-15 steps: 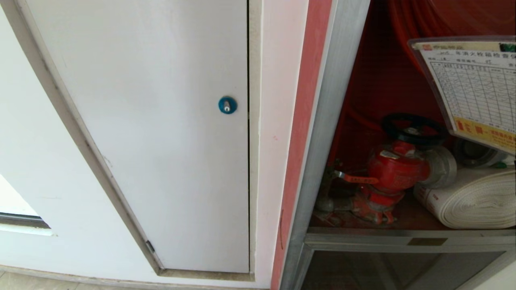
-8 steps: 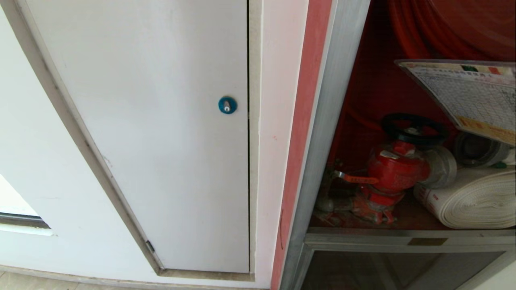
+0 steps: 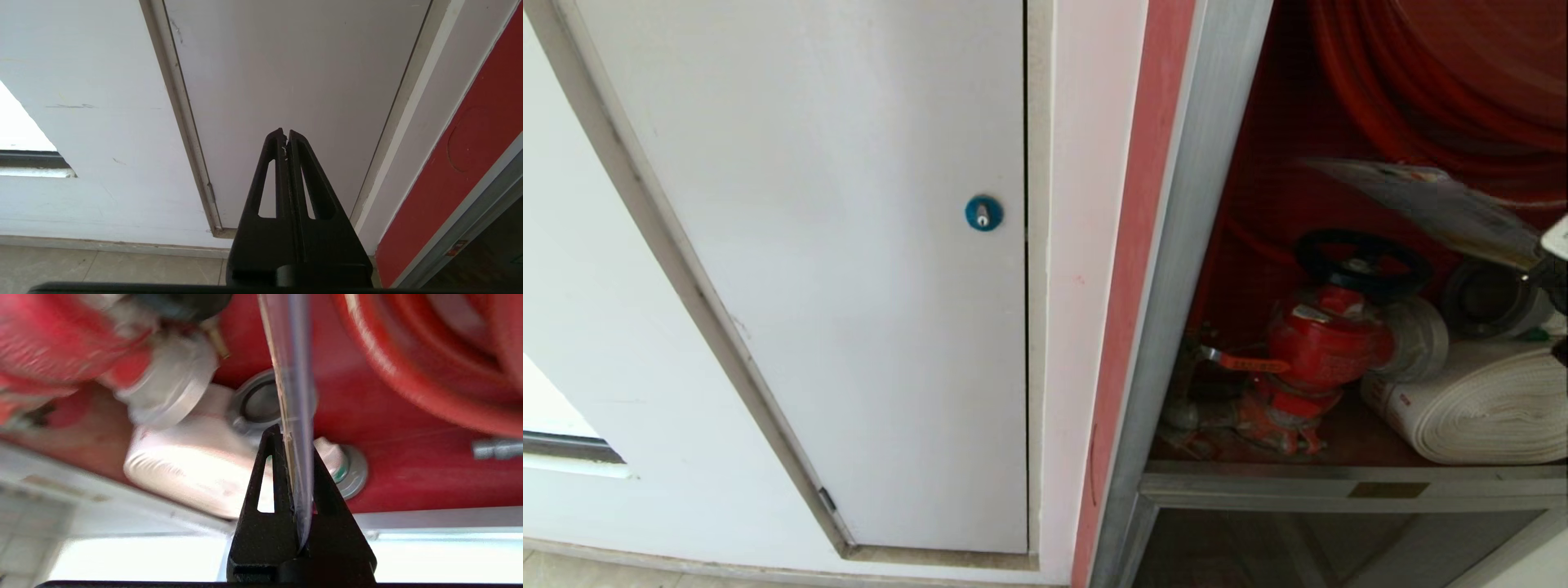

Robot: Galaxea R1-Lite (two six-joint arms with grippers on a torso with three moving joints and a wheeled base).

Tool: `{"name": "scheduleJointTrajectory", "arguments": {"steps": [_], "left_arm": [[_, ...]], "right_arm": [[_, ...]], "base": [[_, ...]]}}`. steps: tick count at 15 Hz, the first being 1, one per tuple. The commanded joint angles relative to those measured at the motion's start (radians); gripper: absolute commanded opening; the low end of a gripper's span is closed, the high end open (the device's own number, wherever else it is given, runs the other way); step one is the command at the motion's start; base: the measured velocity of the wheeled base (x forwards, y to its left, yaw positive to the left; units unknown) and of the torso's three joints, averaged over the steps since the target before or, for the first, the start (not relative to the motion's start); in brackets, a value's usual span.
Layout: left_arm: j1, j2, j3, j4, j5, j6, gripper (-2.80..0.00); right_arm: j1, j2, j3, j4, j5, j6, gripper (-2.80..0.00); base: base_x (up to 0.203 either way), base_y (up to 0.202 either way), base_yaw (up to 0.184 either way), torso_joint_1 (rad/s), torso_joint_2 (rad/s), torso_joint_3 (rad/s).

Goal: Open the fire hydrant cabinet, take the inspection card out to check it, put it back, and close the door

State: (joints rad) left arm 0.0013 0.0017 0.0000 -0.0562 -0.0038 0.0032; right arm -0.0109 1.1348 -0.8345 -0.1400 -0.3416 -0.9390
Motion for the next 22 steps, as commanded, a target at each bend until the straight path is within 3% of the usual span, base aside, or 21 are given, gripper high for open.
{"name": "scheduleJointTrajectory", "arguments": {"steps": [1, 7, 13, 22], "left_arm": [[0.0, 0.001, 0.02, -0.001, -0.001, 0.0, -2.8], [0.0, 0.001, 0.02, -0.001, 0.001, 0.0, -2.8], [0.0, 0.001, 0.02, -0.001, 0.001, 0.0, -2.8], [0.0, 0.001, 0.02, -0.001, -0.001, 0.0, -2.8]], "right_arm": [[0.0, 0.062, 0.002, -0.043, -0.01, -0.013, -2.8], [-0.003, 0.148, 0.003, -0.118, -0.035, -0.039, -2.8], [-0.093, 0.201, 0.01, -0.263, -0.042, -0.169, -2.8], [-0.109, 0.194, 0.012, -0.268, -0.042, -0.354, -2.8]], "base": [[0.0, 0.0, 0.0, 0.0, 0.0, 0.0], [0.0, 0.0, 0.0, 0.0, 0.0, 0.0], [0.0, 0.0, 0.0, 0.0, 0.0, 0.0], [0.0, 0.0, 0.0, 0.0, 0.0, 0.0]]}}
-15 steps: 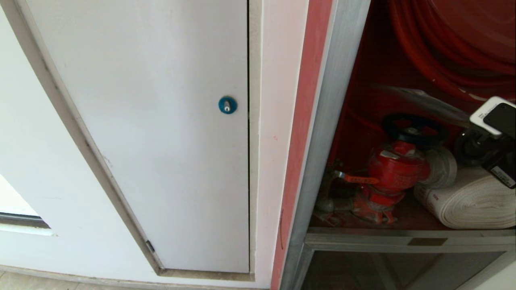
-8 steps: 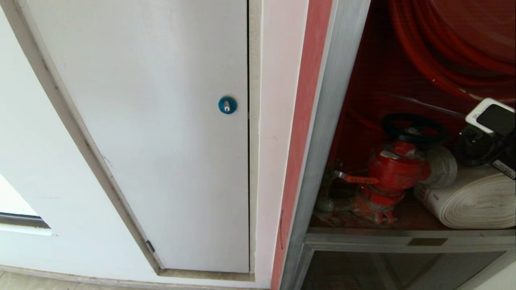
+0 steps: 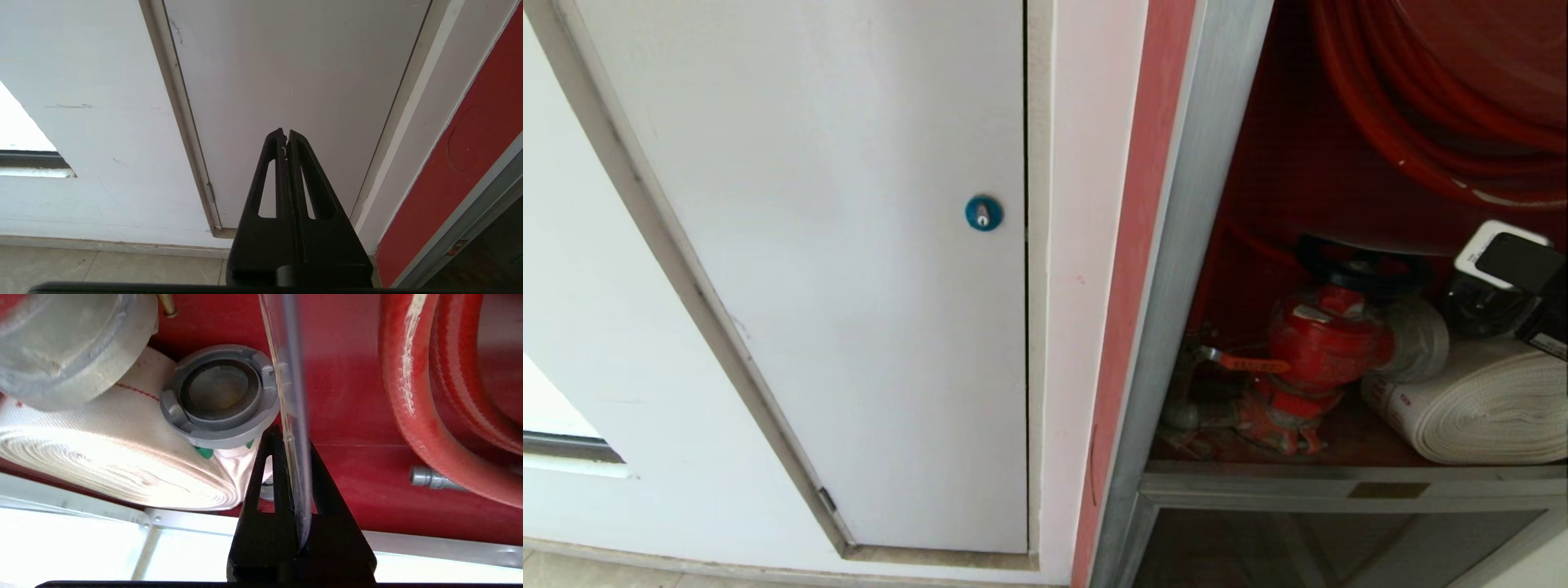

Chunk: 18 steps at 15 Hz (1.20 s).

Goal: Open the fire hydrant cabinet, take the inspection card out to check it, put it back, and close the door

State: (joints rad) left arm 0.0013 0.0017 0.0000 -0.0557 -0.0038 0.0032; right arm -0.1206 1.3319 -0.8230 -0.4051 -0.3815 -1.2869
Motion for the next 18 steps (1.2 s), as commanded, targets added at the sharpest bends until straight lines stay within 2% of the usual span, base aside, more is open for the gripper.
{"name": "scheduleJointTrajectory", "arguments": {"steps": [1, 8, 12, 18], "left_arm": [[0.0, 0.001, 0.02, -0.001, 0.001, 0.0, -2.8], [0.0, 0.001, 0.02, -0.001, 0.001, 0.0, -2.8], [0.0, 0.001, 0.02, -0.001, -0.001, 0.0, -2.8], [0.0, 0.001, 0.02, -0.001, 0.001, 0.0, -2.8]], "right_arm": [[0.001, -0.003, 0.001, -0.003, -0.002, -0.023, -2.8], [0.001, 0.035, -0.016, -0.005, 0.001, -0.123, -2.8], [-0.019, 0.047, -0.008, -0.104, 0.002, -0.186, -2.8], [-0.027, 0.046, 0.024, -0.11, 0.012, -0.189, -2.8]], "base": [[0.0, 0.0, 0.0, 0.0, 0.0, 0.0], [0.0, 0.0, 0.0, 0.0, 0.0, 0.0], [0.0, 0.0, 0.0, 0.0, 0.0, 0.0], [0.0, 0.0, 0.0, 0.0, 0.0, 0.0]]}}
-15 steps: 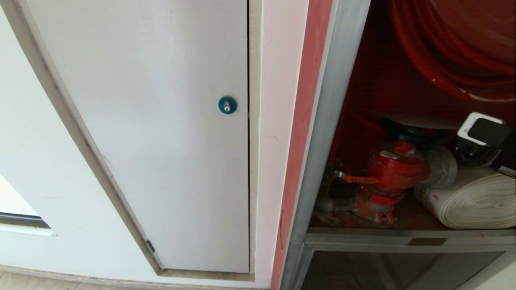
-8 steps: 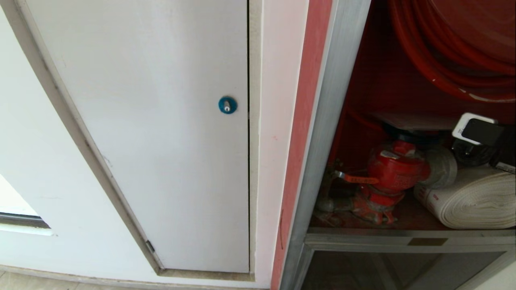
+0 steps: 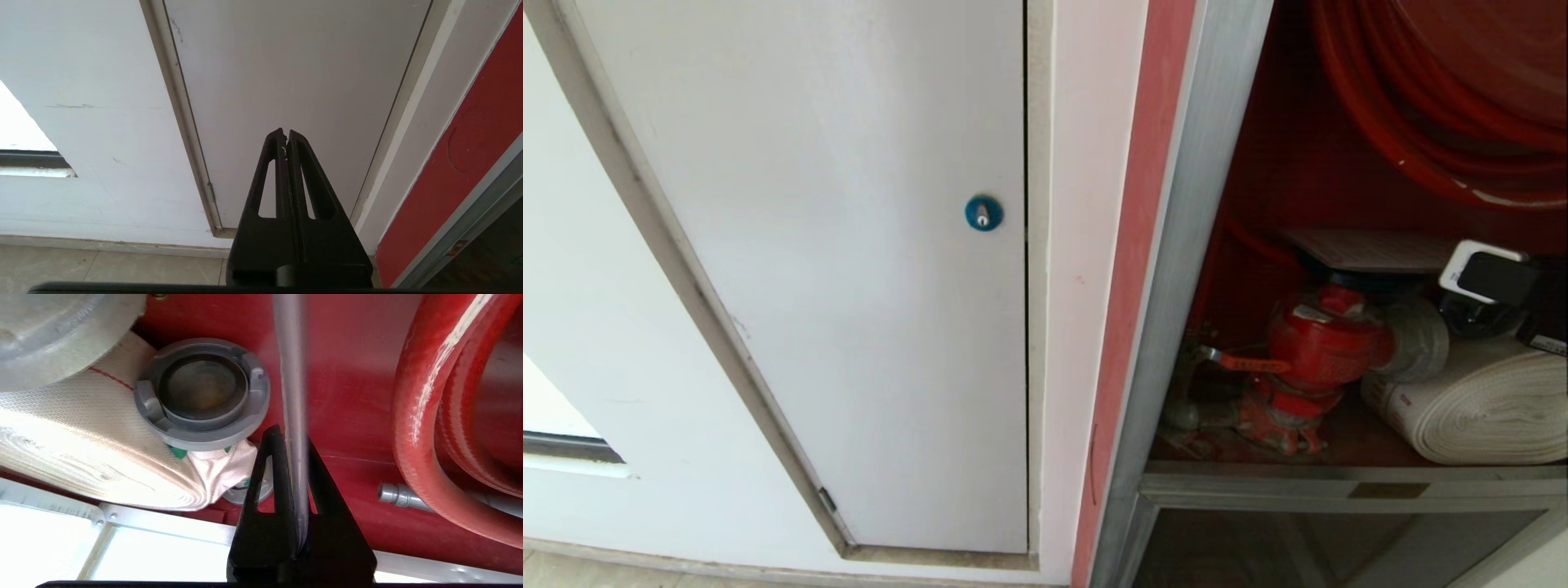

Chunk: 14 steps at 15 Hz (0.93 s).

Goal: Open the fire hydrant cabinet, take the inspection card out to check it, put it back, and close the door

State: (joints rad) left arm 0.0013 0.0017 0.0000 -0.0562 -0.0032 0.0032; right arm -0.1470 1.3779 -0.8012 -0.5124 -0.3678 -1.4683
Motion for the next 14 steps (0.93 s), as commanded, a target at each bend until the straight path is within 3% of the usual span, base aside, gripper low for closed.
{"name": "scheduleJointTrajectory", "arguments": {"steps": [1, 8, 14], "left_arm": [[0.0, 0.001, 0.02, -0.001, 0.0, 0.0, -2.8], [0.0, 0.001, 0.02, -0.001, -0.001, 0.0, -2.8], [0.0, 0.001, 0.02, -0.001, -0.001, 0.0, -2.8]], "right_arm": [[0.0, 0.001, 0.002, -0.003, 0.003, -0.006, 0.0], [0.001, 0.007, -0.001, -0.009, 0.006, 0.02, 0.0], [0.006, 0.051, 0.014, -0.135, 0.009, 0.019, 0.0]], "base": [[0.0, 0.0, 0.0, 0.0, 0.0, 0.0], [0.0, 0.0, 0.0, 0.0, 0.0, 0.0], [0.0, 0.0, 0.0, 0.0, 0.0, 0.0]]}}
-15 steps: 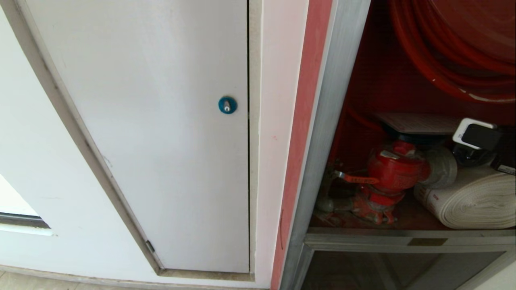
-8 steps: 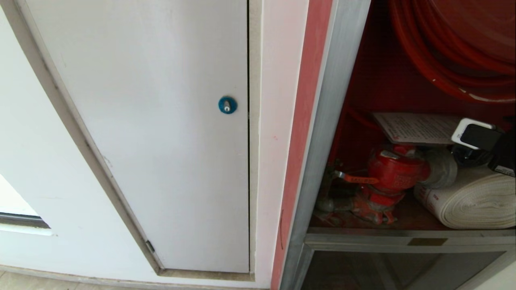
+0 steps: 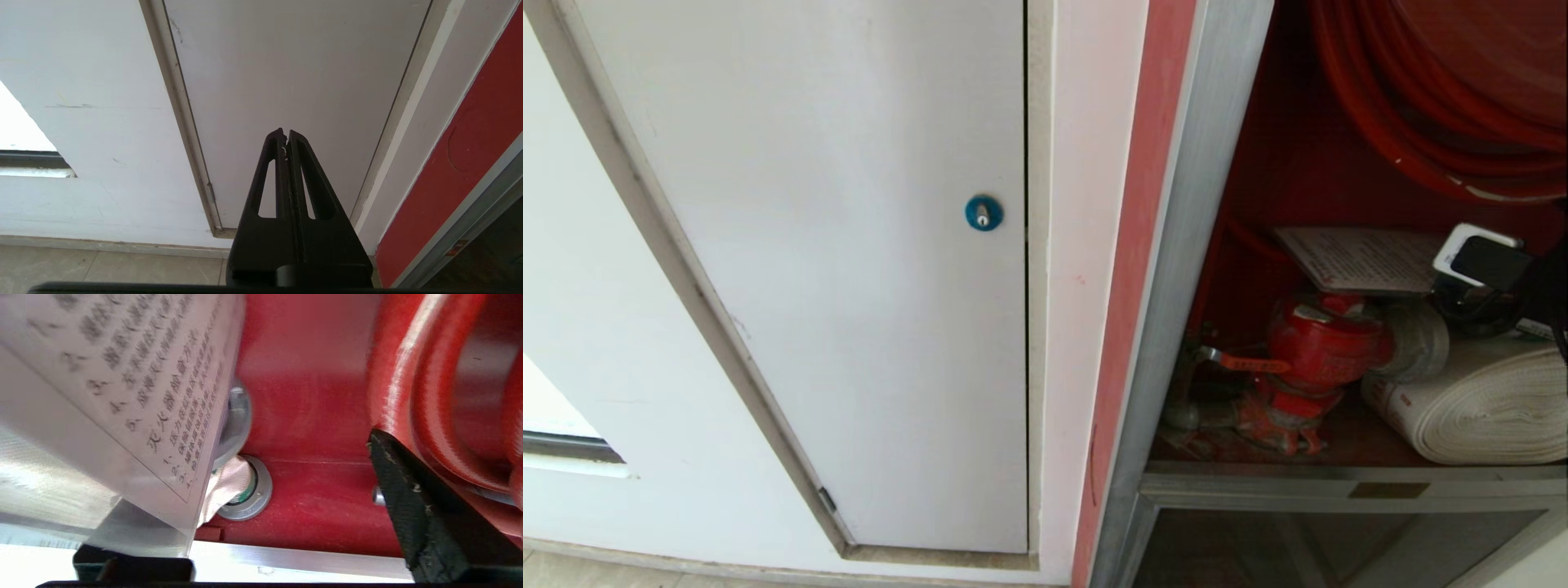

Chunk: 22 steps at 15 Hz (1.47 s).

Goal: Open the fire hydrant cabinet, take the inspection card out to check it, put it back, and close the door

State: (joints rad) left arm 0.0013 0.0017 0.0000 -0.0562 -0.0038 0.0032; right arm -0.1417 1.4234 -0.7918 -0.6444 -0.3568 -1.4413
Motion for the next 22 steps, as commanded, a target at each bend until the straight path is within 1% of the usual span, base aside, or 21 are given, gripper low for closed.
{"name": "scheduleJointTrajectory", "arguments": {"steps": [1, 5, 12, 14, 22], "left_arm": [[0.0, 0.001, 0.02, -0.001, -0.001, 0.0, -2.8], [0.0, 0.001, 0.02, -0.001, 0.001, 0.0, -2.8], [0.0, 0.001, 0.02, -0.001, 0.0, 0.0, -2.8], [0.0, 0.001, 0.02, -0.001, -0.001, 0.0, -2.8], [0.0, 0.001, 0.02, -0.001, 0.0, 0.0, -2.8]], "right_arm": [[0.001, -0.006, 0.017, -0.003, 0.003, -0.008, 0.0], [0.001, -0.055, 0.052, 0.0, 0.038, -0.008, 0.0], [0.004, -0.118, 0.105, 0.002, 0.063, -0.008, 0.0], [0.004, -0.164, 0.125, 0.007, 0.083, -0.008, 0.0], [0.004, -0.36, 0.205, 0.134, 0.104, -0.011, 0.0]], "base": [[0.0, 0.0, 0.0, 0.0, 0.0, 0.0], [0.0, 0.0, 0.0, 0.0, 0.0, 0.0], [0.0, 0.0, 0.0, 0.0, 0.0, 0.0], [0.0, 0.0, 0.0, 0.0, 0.0, 0.0], [0.0, 0.0, 0.0, 0.0, 0.0, 0.0]]}}
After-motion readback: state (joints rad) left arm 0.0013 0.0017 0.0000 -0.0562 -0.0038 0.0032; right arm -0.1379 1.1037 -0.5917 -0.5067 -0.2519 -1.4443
